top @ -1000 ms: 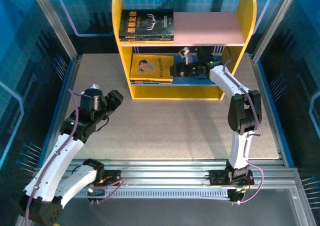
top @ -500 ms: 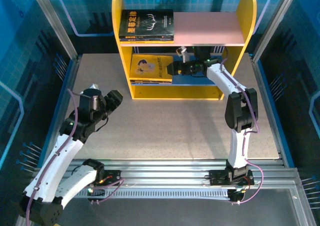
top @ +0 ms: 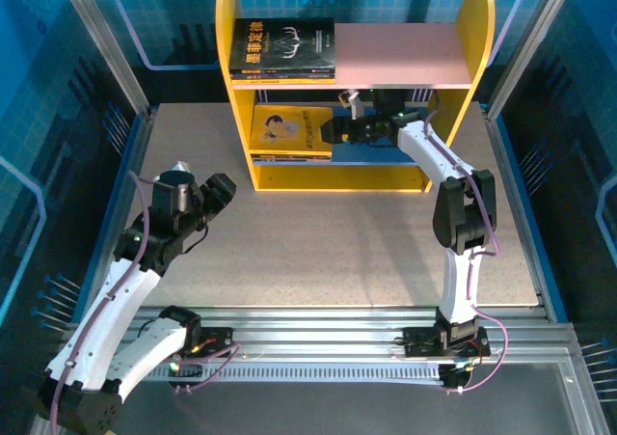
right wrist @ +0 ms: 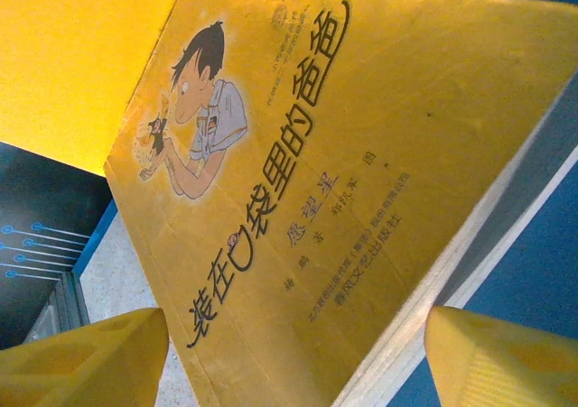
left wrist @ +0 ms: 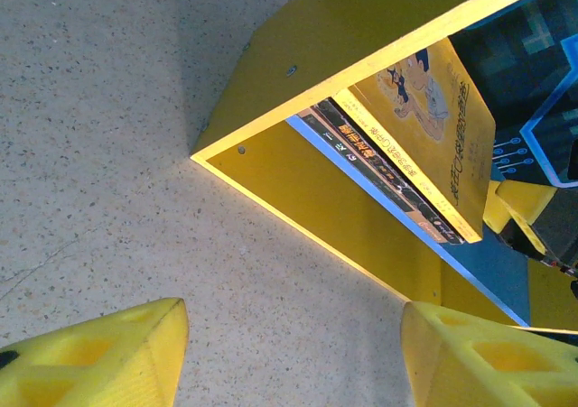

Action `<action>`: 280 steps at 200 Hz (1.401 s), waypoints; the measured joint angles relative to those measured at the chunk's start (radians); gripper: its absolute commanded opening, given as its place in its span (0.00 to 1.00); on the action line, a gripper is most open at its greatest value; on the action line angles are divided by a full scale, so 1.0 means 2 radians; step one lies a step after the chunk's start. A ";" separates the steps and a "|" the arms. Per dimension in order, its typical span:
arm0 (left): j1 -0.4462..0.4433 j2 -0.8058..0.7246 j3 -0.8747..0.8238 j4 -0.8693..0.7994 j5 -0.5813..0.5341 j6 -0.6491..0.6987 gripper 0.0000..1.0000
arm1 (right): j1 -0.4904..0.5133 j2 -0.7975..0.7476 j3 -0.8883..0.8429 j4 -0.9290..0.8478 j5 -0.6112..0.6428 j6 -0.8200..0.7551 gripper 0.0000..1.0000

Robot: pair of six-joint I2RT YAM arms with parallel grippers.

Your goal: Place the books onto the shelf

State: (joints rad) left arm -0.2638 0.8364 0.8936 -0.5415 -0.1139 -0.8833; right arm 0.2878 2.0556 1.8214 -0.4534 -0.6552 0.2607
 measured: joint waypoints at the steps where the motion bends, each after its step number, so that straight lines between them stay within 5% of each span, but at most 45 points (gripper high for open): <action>1: 0.000 0.000 0.000 0.000 0.000 0.000 0.64 | 0.000 0.000 0.000 0.000 0.000 0.000 0.77; 185: 0.002 -0.007 0.000 0.000 0.003 0.001 0.65 | 0.001 0.000 -0.004 0.000 -0.007 0.004 0.78; 280: 0.003 0.025 0.058 -0.014 0.008 0.091 0.80 | 0.002 -0.097 -0.109 0.009 0.073 0.001 0.88</action>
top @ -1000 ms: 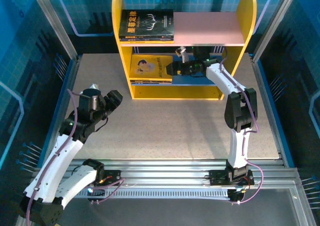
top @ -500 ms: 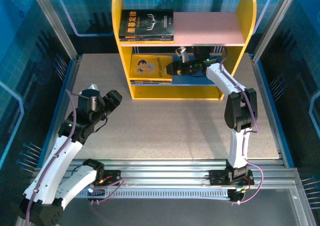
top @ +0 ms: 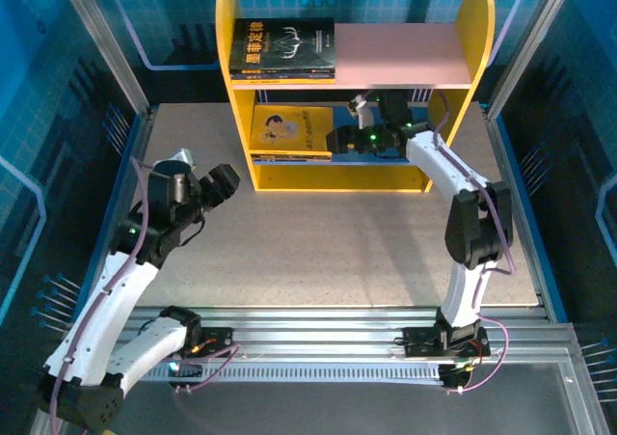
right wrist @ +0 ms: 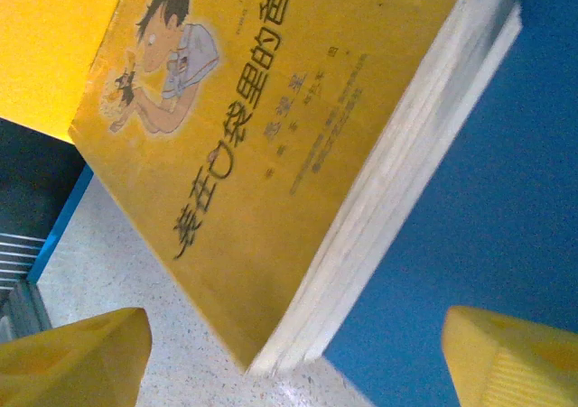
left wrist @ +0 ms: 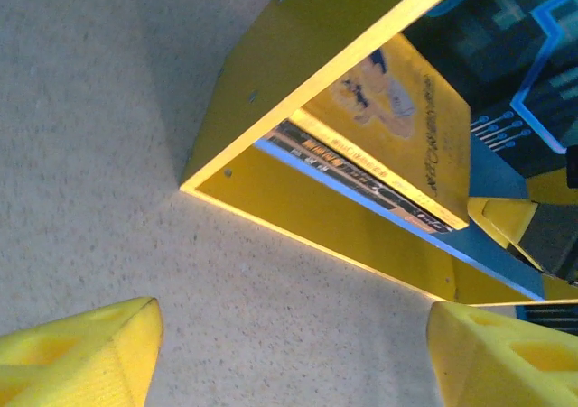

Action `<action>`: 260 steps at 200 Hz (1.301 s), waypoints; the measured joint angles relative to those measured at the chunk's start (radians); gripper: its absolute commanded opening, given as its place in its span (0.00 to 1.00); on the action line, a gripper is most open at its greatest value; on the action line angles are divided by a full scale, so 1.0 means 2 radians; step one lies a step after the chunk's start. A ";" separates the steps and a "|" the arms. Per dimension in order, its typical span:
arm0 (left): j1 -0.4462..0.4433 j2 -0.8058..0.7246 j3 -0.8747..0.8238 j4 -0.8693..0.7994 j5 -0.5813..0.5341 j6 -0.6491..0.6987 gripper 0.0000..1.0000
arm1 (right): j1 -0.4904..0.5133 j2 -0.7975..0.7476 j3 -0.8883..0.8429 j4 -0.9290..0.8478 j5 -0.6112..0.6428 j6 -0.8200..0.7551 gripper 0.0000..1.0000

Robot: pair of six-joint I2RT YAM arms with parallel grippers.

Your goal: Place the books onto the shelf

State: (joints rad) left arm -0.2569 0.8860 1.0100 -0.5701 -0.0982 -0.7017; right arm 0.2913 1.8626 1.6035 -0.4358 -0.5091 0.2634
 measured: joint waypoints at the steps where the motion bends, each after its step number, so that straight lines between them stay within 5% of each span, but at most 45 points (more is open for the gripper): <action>1: 0.000 0.001 0.002 0.000 0.000 0.003 0.80 | 0.000 -0.002 -0.002 0.000 0.001 0.000 0.88; 44: 0.002 0.020 0.041 0.012 0.001 0.070 0.93 | 0.000 -0.138 -0.109 0.003 0.054 0.000 1.00; 128: 0.006 0.052 0.128 -0.007 -0.020 0.179 0.99 | -0.019 -0.380 -0.218 -0.025 0.143 0.001 1.00; 176: 0.028 0.074 0.157 -0.043 -0.030 0.180 0.99 | -0.070 -0.432 -0.211 -0.090 0.224 0.004 1.00; 260: 0.056 0.096 0.168 -0.049 -0.027 0.164 0.99 | -0.128 -0.505 -0.241 -0.091 0.261 -0.018 1.00</action>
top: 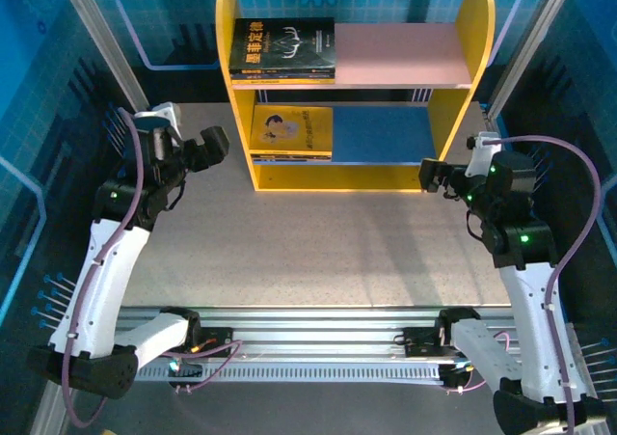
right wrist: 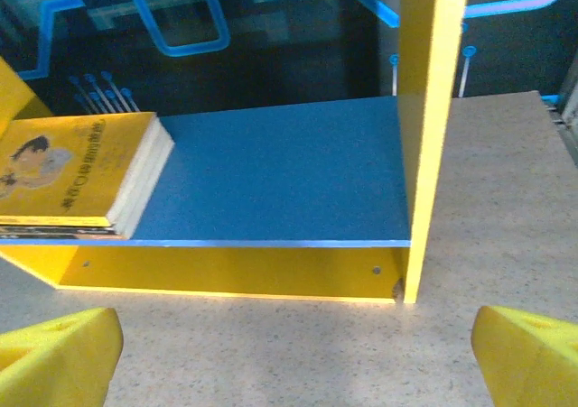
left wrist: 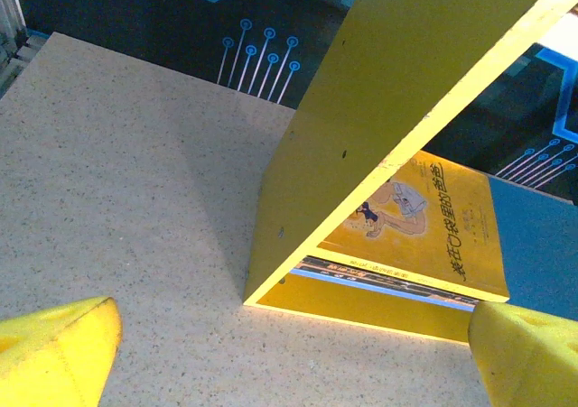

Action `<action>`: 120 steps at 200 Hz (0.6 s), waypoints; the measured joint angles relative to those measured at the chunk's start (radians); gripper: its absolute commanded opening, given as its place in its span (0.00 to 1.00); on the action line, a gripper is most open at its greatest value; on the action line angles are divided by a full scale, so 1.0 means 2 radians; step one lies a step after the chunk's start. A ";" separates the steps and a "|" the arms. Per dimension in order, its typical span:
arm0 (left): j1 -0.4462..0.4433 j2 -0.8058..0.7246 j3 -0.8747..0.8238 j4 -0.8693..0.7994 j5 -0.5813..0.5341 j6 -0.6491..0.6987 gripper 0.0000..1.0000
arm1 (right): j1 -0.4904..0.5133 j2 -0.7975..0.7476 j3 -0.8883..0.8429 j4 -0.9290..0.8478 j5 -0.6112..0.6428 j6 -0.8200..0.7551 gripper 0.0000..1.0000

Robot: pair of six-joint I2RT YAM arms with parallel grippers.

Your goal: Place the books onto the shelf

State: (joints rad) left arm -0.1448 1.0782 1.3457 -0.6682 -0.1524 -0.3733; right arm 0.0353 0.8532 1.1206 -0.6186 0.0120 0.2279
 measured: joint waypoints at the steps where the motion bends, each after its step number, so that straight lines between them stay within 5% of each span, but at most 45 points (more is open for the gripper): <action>1: 0.000 0.000 -0.002 0.001 0.000 0.000 0.99 | -0.001 0.001 0.000 0.000 0.001 0.000 1.00; 63: 0.002 -0.016 -0.160 0.140 0.001 0.039 1.00 | -0.025 0.076 -0.017 0.027 0.020 -0.013 1.00; 120: 0.005 -0.040 -0.291 0.279 -0.031 0.082 0.99 | -0.028 -0.001 -0.206 0.187 0.021 -0.029 1.00</action>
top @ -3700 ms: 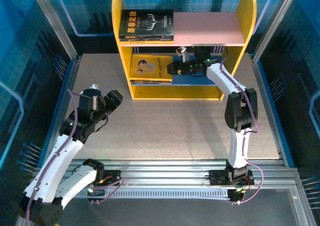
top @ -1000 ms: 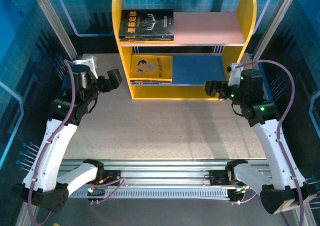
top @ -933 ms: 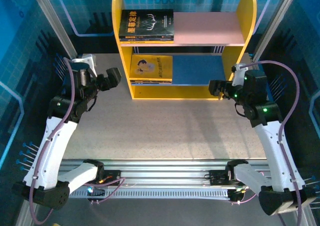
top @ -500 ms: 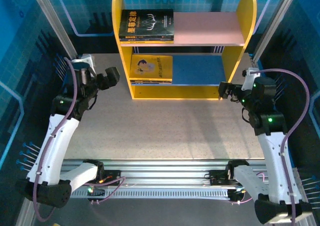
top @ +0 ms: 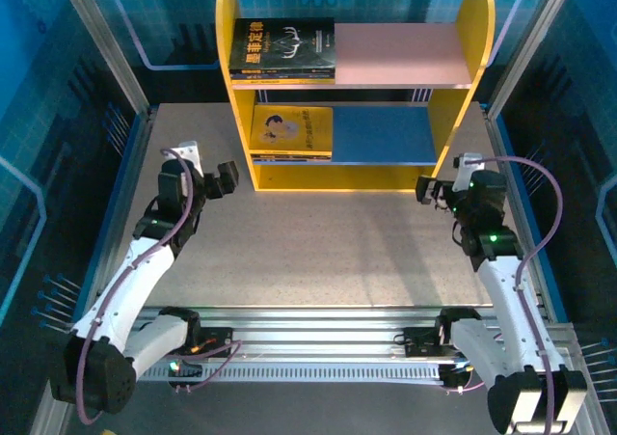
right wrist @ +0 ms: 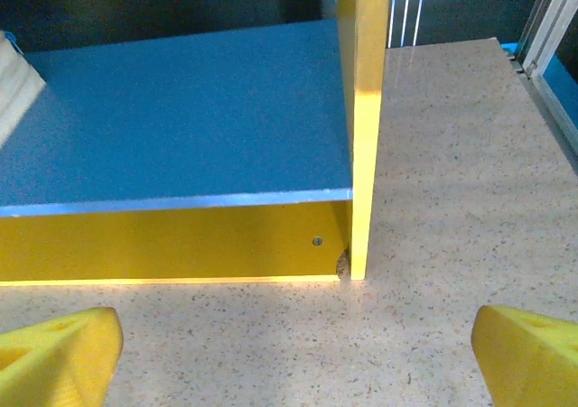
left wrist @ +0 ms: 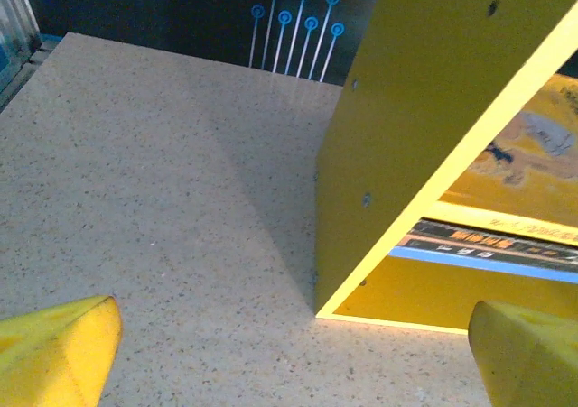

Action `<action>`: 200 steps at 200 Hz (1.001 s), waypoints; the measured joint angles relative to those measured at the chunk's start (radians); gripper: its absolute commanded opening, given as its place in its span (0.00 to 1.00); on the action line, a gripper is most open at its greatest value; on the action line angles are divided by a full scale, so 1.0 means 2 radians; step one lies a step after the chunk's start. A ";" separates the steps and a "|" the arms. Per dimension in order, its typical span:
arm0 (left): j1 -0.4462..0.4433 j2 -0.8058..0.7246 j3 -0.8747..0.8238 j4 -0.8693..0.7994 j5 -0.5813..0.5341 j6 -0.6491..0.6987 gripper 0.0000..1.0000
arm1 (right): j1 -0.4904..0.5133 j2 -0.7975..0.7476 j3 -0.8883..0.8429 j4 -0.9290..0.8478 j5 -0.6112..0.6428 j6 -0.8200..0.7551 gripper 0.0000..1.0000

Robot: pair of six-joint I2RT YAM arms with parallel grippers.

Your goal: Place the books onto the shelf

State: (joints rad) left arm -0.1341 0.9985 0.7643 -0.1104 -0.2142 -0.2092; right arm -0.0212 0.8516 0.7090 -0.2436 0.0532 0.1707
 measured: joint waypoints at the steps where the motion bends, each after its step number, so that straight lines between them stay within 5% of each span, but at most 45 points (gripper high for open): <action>1: 0.000 0.000 -0.001 0.001 0.000 0.000 0.99 | 0.000 0.000 -0.002 0.002 0.000 0.000 1.00; 117: 0.109 0.019 -0.140 0.195 0.031 0.033 0.99 | -0.008 0.014 -0.124 0.159 -0.026 -0.009 1.00; 200: 0.128 0.158 -0.223 0.398 0.102 0.039 0.99 | -0.005 0.027 -0.157 0.205 -0.026 -0.015 1.00</action>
State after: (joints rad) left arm 0.1226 1.3144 0.3180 0.6861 -0.0097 -0.1310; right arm -0.0311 0.9062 0.3958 0.1673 0.0006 0.1406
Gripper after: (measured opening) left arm 0.993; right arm 0.999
